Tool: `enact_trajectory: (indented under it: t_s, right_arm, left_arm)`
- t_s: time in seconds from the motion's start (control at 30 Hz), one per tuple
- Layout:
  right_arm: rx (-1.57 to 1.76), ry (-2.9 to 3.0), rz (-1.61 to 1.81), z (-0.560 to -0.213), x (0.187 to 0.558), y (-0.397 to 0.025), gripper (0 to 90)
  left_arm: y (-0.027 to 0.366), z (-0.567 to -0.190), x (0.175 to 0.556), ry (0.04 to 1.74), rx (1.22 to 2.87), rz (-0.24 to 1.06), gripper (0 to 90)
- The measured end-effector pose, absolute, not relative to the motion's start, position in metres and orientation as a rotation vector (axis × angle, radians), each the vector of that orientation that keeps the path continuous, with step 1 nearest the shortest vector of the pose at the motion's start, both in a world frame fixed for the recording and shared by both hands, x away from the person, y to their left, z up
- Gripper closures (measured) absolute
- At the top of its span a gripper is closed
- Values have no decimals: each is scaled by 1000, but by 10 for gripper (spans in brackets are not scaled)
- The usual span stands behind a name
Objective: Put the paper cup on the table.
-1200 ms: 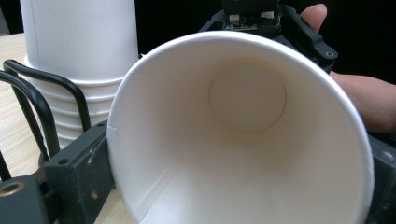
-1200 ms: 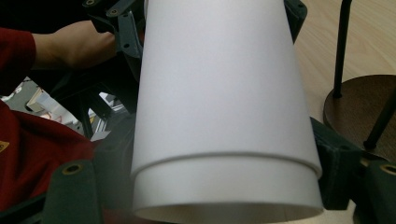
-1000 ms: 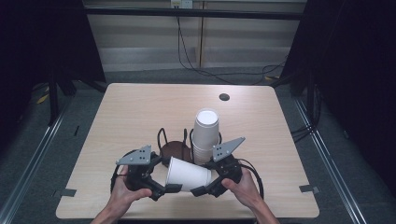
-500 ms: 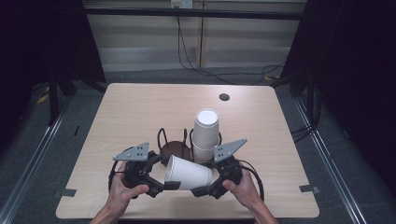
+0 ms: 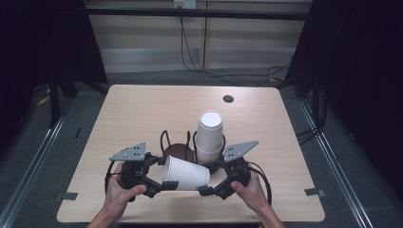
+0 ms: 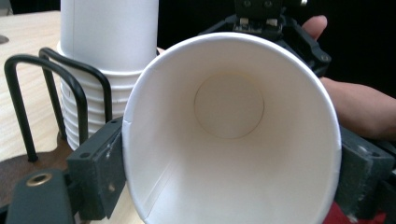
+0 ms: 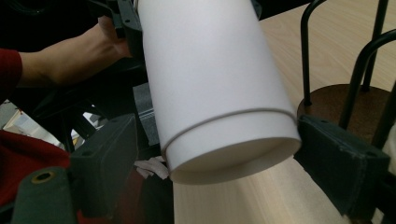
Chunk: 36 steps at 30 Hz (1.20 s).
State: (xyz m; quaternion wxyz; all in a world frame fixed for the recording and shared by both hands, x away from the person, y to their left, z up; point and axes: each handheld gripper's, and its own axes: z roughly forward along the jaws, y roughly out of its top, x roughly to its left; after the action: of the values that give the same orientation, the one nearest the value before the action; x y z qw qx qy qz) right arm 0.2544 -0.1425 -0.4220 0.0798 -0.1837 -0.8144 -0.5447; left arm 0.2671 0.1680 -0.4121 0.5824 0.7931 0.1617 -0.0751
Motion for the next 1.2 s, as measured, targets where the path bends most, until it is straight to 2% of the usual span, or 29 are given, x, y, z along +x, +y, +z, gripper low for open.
enact_trajectory:
  t_s: [0.83, 1.2]
  right_arm:
    - [-746, -2441, -1761, -414, 247, -170, 142]
    - [-888, -2481, -1725, -423, 241, -184, 151]
  left_arm:
    - [205, -404, 268, 482, 1920, -115, 136]
    - [233, -400, 273, 553, 1960, -73, 135]
